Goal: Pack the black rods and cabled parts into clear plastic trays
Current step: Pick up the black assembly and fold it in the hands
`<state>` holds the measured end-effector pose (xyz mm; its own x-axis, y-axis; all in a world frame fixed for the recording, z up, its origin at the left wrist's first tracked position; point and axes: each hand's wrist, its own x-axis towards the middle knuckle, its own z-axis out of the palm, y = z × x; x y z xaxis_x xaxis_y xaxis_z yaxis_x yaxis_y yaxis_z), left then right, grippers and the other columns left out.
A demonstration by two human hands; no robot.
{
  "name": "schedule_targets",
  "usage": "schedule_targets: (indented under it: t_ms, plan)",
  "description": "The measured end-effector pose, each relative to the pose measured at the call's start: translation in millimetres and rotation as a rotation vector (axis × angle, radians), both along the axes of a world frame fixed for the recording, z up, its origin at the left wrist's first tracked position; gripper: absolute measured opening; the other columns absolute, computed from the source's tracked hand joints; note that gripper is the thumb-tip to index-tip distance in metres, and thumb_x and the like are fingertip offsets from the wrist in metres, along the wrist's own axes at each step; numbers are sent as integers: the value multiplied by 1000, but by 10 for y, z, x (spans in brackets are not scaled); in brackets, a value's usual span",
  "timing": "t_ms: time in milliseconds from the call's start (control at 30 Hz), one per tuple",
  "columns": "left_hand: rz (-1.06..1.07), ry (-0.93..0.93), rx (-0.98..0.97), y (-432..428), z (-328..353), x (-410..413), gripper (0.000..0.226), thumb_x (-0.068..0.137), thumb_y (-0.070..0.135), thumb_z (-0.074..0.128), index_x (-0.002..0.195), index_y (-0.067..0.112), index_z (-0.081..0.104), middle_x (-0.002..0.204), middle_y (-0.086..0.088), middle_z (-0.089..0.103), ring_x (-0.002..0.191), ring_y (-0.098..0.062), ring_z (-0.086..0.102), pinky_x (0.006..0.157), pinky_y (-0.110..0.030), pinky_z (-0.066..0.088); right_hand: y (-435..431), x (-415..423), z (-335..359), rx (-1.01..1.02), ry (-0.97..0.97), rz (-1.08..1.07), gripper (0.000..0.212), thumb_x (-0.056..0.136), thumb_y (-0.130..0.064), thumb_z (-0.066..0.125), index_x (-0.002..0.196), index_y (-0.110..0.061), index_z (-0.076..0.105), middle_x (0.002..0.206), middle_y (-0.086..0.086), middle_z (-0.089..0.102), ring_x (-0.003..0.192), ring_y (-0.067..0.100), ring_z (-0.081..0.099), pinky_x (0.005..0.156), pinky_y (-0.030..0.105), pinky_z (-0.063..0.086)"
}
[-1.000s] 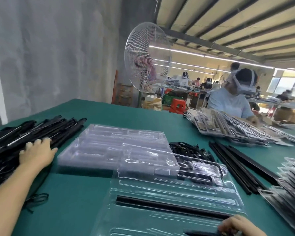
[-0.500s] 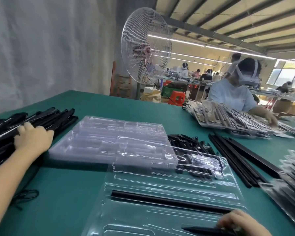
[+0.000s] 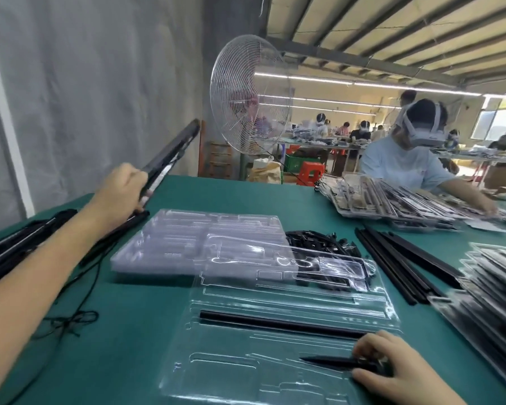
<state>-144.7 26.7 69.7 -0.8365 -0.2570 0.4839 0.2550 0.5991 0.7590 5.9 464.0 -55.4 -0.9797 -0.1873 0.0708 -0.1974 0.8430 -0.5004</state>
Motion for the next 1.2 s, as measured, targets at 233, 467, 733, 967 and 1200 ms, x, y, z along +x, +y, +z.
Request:
schedule_targets:
  t_ms: [233,467,733,967,1200]
  plan:
    - [-514,21,20,1379,4,1135,20,101,12,34,86,7,45,82,-22,59,39,-6,47,35,-20,37,-135,159,141,-325,84,-104,10,85,-36,64,94,-37,59,102,-10,63,98,-1,58,75,4,40]
    - [-706,54,-148,2310,-344,1524,14,98,7,42,85,9,47,79,-2,53,58,3,45,55,-13,37,-491,236,736,-1326,-68,143,74,49,-73,72,106,-26,65,99,-4,69,50,12,53,47,23,45]
    - [-422,465,-753,2483,-587,1706,35,91,29,44,115,7,55,120,-3,52,100,-14,55,83,-27,52,-385,-103,1045,-1522,-13,-91,39,74,-40,62,89,-4,58,74,6,72,63,17,68,57,29,56]
    - [-225,195,-741,1938,-836,1817,79,78,34,69,142,26,24,135,0,42,110,-19,55,87,-34,52,-158,-461,1242,-1582,147,-423,24,91,-33,59,86,-11,52,68,2,70,65,16,65,61,33,56]
    - [-228,-535,-888,1090,-746,2082,43,83,67,39,59,33,50,54,11,55,54,0,49,57,-19,38,244,-652,1511,-1466,666,-775,21,91,-39,58,92,-21,48,88,-10,60,79,12,58,66,24,46]
